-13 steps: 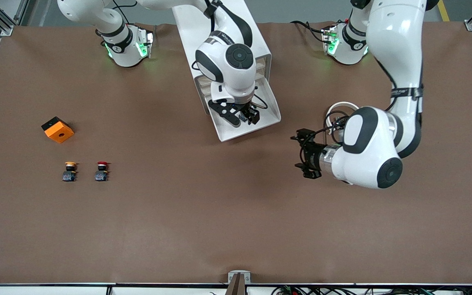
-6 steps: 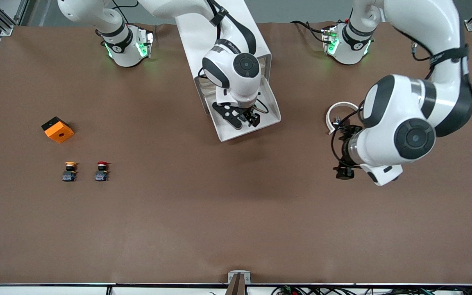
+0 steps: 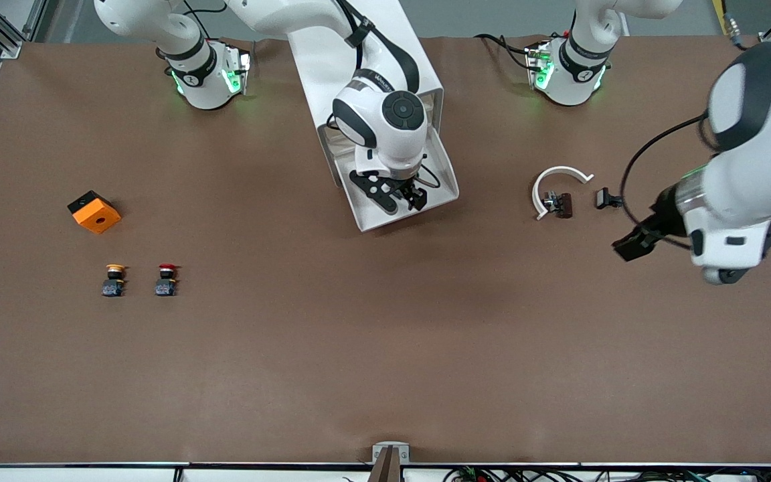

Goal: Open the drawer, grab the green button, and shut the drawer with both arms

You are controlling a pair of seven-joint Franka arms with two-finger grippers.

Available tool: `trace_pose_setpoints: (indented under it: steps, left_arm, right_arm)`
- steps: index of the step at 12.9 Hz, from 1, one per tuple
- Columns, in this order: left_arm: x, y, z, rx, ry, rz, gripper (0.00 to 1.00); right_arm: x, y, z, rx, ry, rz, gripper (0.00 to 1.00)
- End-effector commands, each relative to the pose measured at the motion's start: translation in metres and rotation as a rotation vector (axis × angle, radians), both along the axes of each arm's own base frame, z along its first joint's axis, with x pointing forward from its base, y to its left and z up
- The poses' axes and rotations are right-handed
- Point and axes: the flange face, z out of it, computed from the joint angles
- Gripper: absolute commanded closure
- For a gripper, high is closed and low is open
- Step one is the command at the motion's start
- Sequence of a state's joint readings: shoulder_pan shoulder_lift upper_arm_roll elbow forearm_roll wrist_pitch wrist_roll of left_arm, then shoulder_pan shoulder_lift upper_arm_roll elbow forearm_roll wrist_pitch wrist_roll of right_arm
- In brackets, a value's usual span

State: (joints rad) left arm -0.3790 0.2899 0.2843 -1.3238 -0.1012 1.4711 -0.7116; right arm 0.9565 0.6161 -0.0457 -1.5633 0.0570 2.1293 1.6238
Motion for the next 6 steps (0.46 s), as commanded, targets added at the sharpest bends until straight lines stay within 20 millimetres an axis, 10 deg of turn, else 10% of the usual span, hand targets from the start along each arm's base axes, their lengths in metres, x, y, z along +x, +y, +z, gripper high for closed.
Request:
trace_pose_setpoints:
  steps: [1,6]
  left_arm:
    - [-0.029,0.030,0.023,-0.029,-0.021,-0.165,0.00]
    - [-0.067,0.059,0.044,-0.052,-0.057,-0.292,0.00]
  right_arm:
    - [-0.003,0.008,-0.002,0.003,-0.002,-0.007,0.00]
    - [-0.013,0.015,-0.006,-0.005,-0.002,0.063,0.00]
